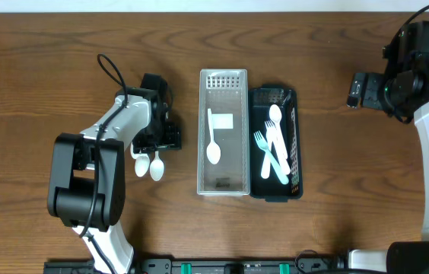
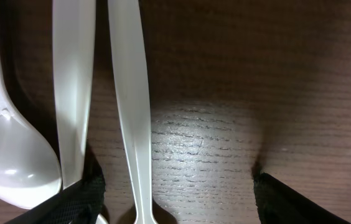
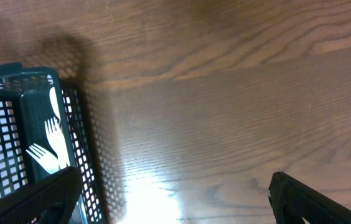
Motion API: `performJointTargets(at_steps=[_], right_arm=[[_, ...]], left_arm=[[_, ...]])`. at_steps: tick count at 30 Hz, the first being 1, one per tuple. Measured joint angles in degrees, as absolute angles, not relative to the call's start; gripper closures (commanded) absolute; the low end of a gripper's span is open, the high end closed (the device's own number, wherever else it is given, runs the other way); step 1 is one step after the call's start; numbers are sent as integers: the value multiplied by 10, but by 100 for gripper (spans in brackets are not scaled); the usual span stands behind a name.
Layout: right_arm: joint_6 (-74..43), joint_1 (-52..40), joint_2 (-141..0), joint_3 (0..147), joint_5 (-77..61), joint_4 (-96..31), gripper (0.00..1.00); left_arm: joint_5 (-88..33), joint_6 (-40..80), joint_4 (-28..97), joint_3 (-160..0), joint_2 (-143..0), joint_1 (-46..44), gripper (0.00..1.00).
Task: Pack container
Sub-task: 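Move the left gripper back over the spoons and grasp one by its handle, then lift the spoon and release it into the clear caddy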
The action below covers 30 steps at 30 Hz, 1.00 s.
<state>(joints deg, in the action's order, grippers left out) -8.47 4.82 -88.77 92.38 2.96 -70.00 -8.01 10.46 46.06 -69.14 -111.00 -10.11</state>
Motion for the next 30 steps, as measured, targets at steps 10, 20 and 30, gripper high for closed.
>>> performJointTargets(at_steps=[10, 20, 30], right_arm=[[-85, 48, -888, 924, 30, -700, 1], [-85, 48, -888, 924, 30, -700, 1], [-85, 48, -888, 924, 30, -700, 1]], left_arm=[[-74, 104, 468, -691, -1112, -101, 50], [-74, 106, 476, -691, -1113, -101, 78], [-80, 105, 477, -691, -1114, -101, 94]])
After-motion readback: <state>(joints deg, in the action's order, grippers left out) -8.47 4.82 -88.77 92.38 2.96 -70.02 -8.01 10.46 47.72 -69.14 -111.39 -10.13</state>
